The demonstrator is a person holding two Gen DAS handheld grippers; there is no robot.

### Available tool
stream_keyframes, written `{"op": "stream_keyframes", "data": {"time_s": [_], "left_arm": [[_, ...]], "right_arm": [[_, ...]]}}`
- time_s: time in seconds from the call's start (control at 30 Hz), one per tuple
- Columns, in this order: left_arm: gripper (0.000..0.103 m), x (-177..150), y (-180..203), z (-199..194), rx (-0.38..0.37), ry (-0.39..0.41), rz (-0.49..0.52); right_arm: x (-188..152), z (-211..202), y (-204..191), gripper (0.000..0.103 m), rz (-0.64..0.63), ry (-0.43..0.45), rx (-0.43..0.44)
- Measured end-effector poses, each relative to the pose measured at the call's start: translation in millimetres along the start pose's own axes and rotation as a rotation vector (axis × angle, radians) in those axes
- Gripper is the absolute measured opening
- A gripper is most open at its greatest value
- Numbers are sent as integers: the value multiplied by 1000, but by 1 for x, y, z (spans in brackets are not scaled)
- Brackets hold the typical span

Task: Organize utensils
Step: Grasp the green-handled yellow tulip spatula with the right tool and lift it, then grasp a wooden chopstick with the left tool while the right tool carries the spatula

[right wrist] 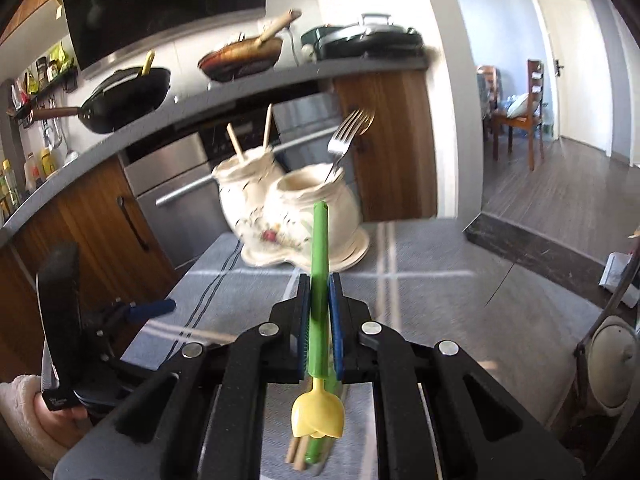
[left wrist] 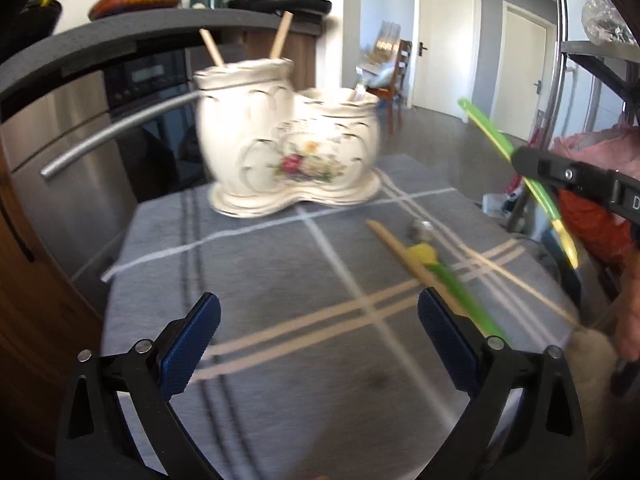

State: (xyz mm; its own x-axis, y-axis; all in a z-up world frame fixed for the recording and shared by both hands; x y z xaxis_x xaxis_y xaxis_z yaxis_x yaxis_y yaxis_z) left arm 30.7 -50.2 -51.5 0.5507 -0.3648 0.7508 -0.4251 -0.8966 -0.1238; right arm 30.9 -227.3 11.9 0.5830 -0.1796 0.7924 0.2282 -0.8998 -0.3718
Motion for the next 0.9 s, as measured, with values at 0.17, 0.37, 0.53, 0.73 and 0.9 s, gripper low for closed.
{"op": "stream_keyframes", "data": {"time_s": [0.17, 0.37, 0.53, 0.73, 0.9], "left_arm": [[90, 17, 37, 24, -54, -96, 14], [55, 17, 54, 50, -52, -238, -19], [48, 15, 60, 57, -32, -267, -28], [39, 26, 65, 67, 28, -305, -2], [19, 28, 60, 76, 36, -344, 6]], "right_arm": [[3, -9, 15, 9, 24, 36, 27], [-1, -12, 35, 9, 66, 39, 42], [0, -16, 46, 9, 81, 55, 59], [-2, -19, 51, 9, 96, 61, 76], [-1, -25, 50, 9, 94, 75, 95]]}}
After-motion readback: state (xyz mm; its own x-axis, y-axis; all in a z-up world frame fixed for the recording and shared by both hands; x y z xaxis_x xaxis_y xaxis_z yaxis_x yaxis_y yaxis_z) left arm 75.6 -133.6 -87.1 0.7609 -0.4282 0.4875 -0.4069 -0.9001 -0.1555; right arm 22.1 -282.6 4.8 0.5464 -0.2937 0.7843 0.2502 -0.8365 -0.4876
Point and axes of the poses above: each gripper's, at about its wrist camera, not at the fingertips, and z roughly the way its jaws point, y to its right, x to its top, the point moved 3 cm from there along z, roughly the way its jaws point, and after that the axes turned 11 degrees about z, right-handed, at the moved point
